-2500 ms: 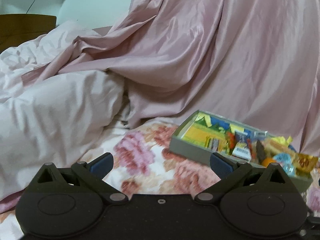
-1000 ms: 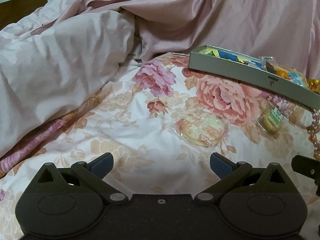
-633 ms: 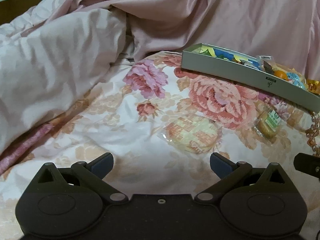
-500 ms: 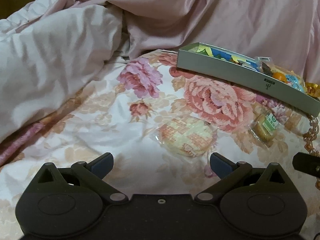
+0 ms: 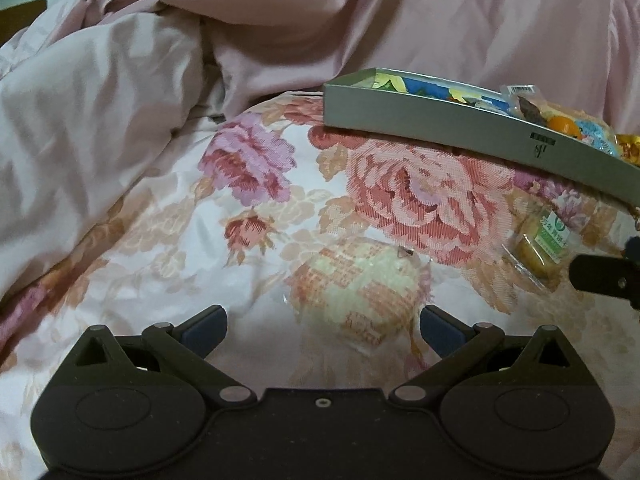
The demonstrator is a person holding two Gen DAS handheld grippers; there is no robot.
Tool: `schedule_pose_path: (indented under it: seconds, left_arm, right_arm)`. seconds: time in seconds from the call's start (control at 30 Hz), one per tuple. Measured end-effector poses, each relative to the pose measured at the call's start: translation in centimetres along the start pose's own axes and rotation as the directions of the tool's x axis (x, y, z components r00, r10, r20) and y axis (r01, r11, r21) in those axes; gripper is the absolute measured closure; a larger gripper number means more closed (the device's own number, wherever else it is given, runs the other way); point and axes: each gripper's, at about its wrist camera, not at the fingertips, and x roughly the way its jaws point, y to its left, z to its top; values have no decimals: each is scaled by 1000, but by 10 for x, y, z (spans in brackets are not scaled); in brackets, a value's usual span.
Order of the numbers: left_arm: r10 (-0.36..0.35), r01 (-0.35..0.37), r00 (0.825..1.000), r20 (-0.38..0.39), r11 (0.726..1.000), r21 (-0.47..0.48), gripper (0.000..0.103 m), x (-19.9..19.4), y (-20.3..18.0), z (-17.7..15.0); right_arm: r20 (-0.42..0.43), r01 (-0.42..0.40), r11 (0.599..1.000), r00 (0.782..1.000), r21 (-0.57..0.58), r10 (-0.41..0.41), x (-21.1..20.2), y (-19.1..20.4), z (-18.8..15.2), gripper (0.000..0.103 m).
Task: Organize snacks
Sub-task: 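Grasp the round wrapped cake with the left tool while the right tool grasps the green-labelled cracker packet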
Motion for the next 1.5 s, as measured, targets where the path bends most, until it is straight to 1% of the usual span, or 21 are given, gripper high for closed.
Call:
schedule_pose_path:
  seconds: [0.1, 0.23, 0.43, 0.6, 0.87, 1.13, 1.23, 1.37, 1.5]
  left_arm:
    - [4, -4, 1000, 0, 999, 35, 1, 7, -4, 4]
    - [8, -7, 1000, -12, 994, 105, 1, 17, -10, 6]
    - [8, -2, 999, -35, 987, 158, 1, 29, -16, 8]
    - [14, -8, 999, -35, 984, 177, 1, 34, -20, 9]
    - [15, -8, 999, -33, 980, 197, 1, 41, -22, 15]
    - [-1, 7, 999, -32, 984, 180, 2, 42, -20, 15]
    - [-2, 6, 1000, -21, 983, 186, 4, 41, -22, 14]
    - [-18, 21, 1000, -13, 982, 189, 12, 39, -24, 13]
    - [-36, 39, 999, -18, 984, 174, 20, 39, -24, 14]
  right_arm:
    - [9, -30, 999, 1000, 22, 30, 11, -7, 3, 0]
    - [2, -67, 994, 998, 89, 67, 27, -18, 7, 0]
    - [-42, -71, 980, 996, 188, 80, 53, -32, 6, 0]
    - [-42, -73, 967, 995, 244, 86, 67, -38, 7, 0]
    - [-22, -54, 978, 998, 203, 60, 76, -29, 6, 0]
    - [-13, -29, 984, 999, 178, 32, 77, -22, 2, 0]
    - [3, -15, 987, 1000, 160, 14, 76, -19, -1, 0]
    - [19, 7, 991, 1000, 130, -10, 78, -12, -5, 0]
    - [28, 17, 992, 999, 127, -21, 77, -11, -6, 2]
